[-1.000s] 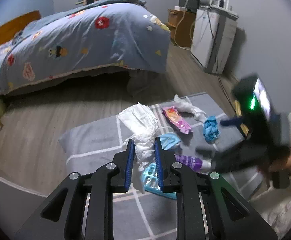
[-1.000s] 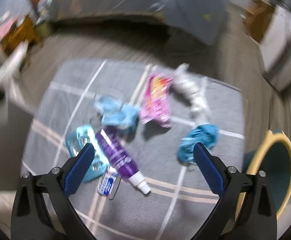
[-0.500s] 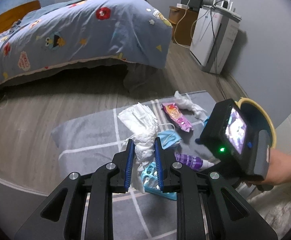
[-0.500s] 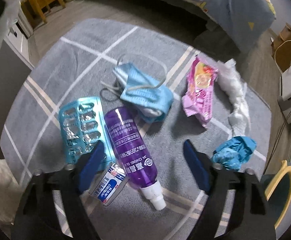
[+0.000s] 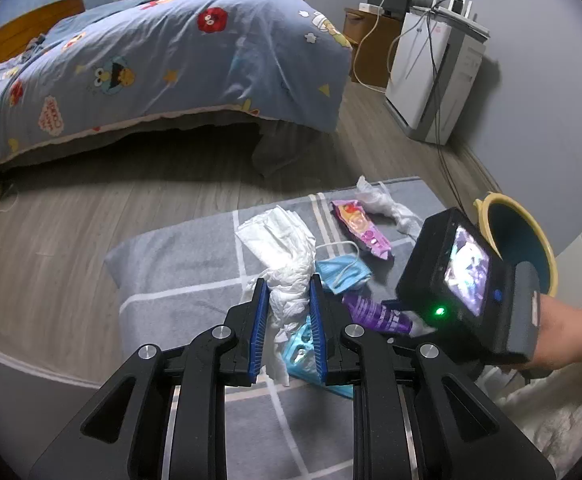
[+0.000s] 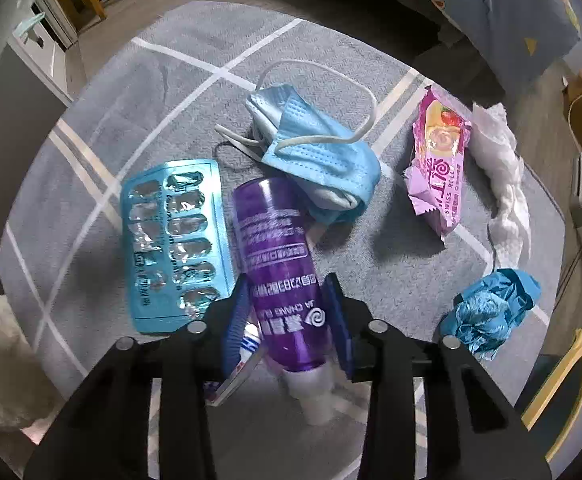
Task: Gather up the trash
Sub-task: 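Grasp the purple spray bottle with the right tool while the left tool holds the tissue, then carry the tissue and bottle over the bin and open both tools to drop them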
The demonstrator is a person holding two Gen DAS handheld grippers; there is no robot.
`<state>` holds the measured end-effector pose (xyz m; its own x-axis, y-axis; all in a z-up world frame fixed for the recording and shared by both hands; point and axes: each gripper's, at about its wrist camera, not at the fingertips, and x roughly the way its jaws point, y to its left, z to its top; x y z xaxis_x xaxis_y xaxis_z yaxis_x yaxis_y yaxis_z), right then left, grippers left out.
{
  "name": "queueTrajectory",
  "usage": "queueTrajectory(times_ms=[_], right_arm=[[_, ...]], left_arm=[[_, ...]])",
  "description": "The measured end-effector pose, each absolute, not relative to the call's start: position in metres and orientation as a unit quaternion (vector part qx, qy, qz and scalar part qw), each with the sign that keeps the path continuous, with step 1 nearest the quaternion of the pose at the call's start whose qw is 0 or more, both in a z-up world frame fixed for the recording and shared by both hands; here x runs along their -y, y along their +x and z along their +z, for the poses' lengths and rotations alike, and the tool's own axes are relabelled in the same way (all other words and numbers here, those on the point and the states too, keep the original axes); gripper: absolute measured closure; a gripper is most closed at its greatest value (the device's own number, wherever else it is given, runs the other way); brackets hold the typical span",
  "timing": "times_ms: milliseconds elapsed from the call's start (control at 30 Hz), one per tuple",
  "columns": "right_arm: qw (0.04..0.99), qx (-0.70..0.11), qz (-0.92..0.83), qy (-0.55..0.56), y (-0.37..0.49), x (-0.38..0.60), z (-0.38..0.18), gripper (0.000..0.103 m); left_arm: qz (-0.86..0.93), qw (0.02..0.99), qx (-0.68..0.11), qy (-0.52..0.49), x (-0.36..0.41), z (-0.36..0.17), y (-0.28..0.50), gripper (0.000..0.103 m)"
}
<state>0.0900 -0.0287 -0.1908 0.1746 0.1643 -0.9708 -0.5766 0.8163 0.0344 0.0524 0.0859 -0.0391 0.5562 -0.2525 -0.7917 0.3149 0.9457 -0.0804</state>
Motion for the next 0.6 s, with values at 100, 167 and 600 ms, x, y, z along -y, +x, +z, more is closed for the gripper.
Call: queueTrajectory(times_ms=[100, 167, 600], right_arm=[[0.749, -0.588, 0.256, -0.166, 0.089, 0.033, -0.18, 0.069], [0.75, -0.588, 0.261, -0.154, 0.089, 0.037, -0.173, 0.069], [0.761, -0.574, 0.273, -0.128, 0.079, 0.056, -0.129, 0.071]], left_arm=[[-0.161, 0.882, -0.442, 0.033, -0.087, -0.039, 0.053, 0.083], [-0.16, 0.882, -0.442, 0.034, -0.087, -0.039, 0.053, 0.083], [-0.164, 0.881, -0.441, 0.047, -0.082, -0.04, 0.052, 0.083]])
